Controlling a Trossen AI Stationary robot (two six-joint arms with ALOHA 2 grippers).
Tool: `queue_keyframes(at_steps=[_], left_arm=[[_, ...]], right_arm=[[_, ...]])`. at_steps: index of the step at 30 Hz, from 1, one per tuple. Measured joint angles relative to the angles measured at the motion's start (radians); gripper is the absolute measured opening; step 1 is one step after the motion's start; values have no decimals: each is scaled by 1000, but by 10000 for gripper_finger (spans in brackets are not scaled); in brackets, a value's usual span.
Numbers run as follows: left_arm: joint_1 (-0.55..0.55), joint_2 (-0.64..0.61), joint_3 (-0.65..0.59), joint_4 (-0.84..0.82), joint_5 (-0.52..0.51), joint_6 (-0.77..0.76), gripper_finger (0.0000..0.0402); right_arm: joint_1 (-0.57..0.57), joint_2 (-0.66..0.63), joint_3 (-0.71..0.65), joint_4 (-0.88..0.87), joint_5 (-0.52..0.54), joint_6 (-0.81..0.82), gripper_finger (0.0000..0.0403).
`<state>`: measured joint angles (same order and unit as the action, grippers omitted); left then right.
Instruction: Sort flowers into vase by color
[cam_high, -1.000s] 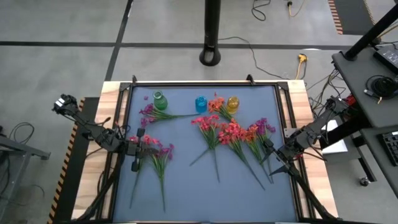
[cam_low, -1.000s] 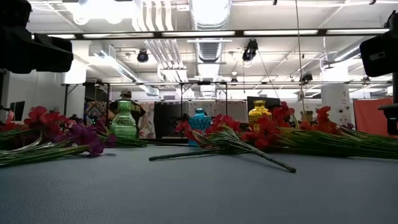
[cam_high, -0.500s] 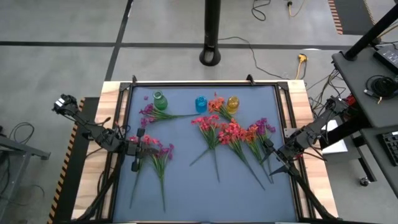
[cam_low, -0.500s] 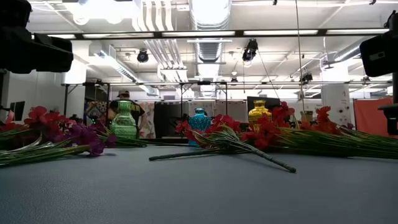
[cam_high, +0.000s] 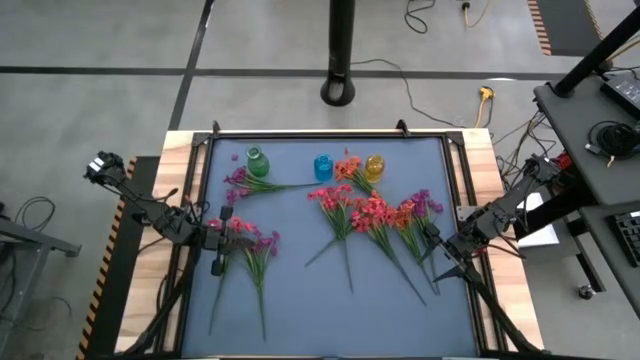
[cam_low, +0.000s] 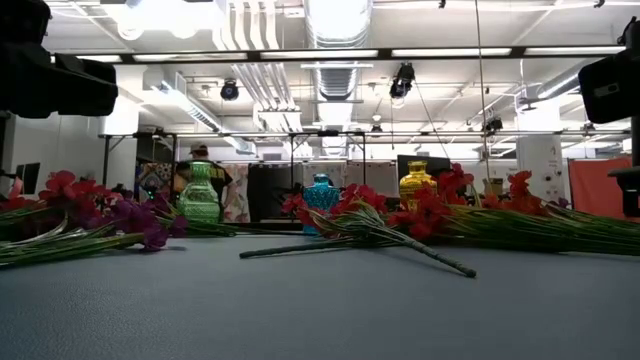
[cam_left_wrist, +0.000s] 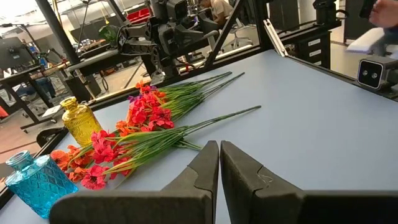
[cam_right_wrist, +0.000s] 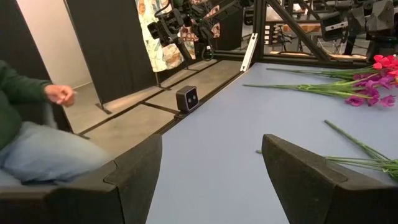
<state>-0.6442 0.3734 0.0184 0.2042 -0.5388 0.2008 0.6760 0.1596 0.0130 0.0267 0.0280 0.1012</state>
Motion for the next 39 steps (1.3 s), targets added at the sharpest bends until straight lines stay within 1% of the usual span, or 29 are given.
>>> queue_keyframes(at_steps=[13, 19, 21, 25, 26, 28, 30, 32, 36, 39], left_arm=[[0, 0, 0, 0, 0, 0, 2], [0, 0, 0, 0, 0, 0, 2], [0, 0, 0, 0, 0, 0, 2], [0, 0, 0, 8, 0, 6, 2], [0, 0, 0, 31, 0, -7, 2], [0, 0, 0, 88, 10, -101, 2], [0, 0, 0, 170, 14, -173, 2], [0, 0, 0, 261, 14, -186, 2], [0, 0, 0, 436, 17, -231, 2], [0, 0, 0, 512, 17, -241, 2]], right_arm=[[0, 0, 0, 0, 0, -18, 270], [0, 0, 0, 5, 4, -336, 270], [0, 0, 0, 32, 26, -448, 270], [0, 0, 0, 90, 25, -630, 270], [0, 0, 0, 108, 25, -669, 270], [0, 0, 0, 158, 26, -721, 270], [0, 0, 0, 232, 24, -722, 270], [0, 0, 0, 303, 24, -687, 270], [0, 0, 0, 367, 17, -490, 270], [0, 0, 0, 438, 17, -380, 270]])
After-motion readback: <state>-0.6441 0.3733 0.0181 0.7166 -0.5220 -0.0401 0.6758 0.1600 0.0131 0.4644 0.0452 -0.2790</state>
